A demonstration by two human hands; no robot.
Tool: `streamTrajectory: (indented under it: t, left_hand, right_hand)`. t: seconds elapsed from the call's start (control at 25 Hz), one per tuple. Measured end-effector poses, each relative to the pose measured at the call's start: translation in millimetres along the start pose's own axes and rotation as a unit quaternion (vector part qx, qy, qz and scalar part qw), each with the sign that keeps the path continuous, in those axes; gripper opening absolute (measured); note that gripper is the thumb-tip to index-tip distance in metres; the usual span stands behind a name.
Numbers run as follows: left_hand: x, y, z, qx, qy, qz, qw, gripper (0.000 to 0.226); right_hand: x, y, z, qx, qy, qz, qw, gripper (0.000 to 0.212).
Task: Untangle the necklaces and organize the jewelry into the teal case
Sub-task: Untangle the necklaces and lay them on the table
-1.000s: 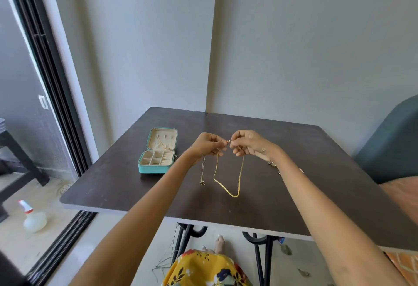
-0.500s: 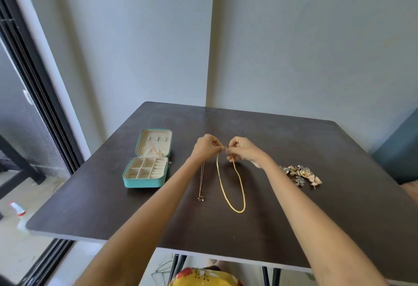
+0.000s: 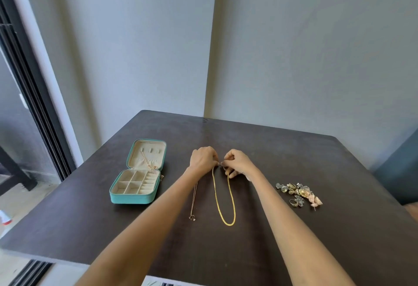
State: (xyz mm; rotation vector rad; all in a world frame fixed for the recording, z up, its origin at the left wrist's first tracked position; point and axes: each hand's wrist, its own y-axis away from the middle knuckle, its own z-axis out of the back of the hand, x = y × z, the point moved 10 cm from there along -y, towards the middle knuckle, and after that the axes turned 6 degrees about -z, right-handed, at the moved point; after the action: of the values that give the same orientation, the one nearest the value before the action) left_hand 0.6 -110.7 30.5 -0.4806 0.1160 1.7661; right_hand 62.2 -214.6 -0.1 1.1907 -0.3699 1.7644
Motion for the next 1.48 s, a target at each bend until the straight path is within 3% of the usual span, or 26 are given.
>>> streamTrajectory:
  t: [0.16, 0.32, 0.44, 0.6, 0.68, 0.96, 1.48]
  left_hand:
    - [1, 8, 9, -0.028, 0.014, -0.001, 1.000, 0.025]
    - [-10, 20, 14, -0.031, -0.045, -0.040, 0.998, 0.033]
    - [-21, 24, 2, 0.019, -0.112, -0.064, 0.991, 0.028]
    - [-20, 21, -2, 0.036, -0.140, -0.047, 0.988, 0.035]
    - [-16, 15, 0, 0.048, -0.153, -0.041, 0.986, 0.038]
    - [-1, 6, 7, 0.069, -0.199, -0.038, 0.977, 0.038]
    - [9, 4, 8, 0.069, -0.180, -0.037, 0.981, 0.035]
  right_hand:
    - [-15, 11, 16, -0.043, -0.072, -0.035, 0.996, 0.022]
    - [-24, 43, 36, -0.099, -0.012, -0.020, 0.995, 0.025]
    - [-23, 72, 24, -0.041, 0.024, 0.007, 0.999, 0.025]
    - [-35, 105, -11, 0.106, 0.134, -0.029, 0.985, 0.025]
    - [-37, 113, -23, 0.138, 0.162, -0.042, 0.976, 0.028]
    - [-26, 119, -54, 0.182, 0.245, -0.050, 0.951, 0.029]
    - [-26, 124, -58, 0.157, 0.256, -0.059, 0.952, 0.036]
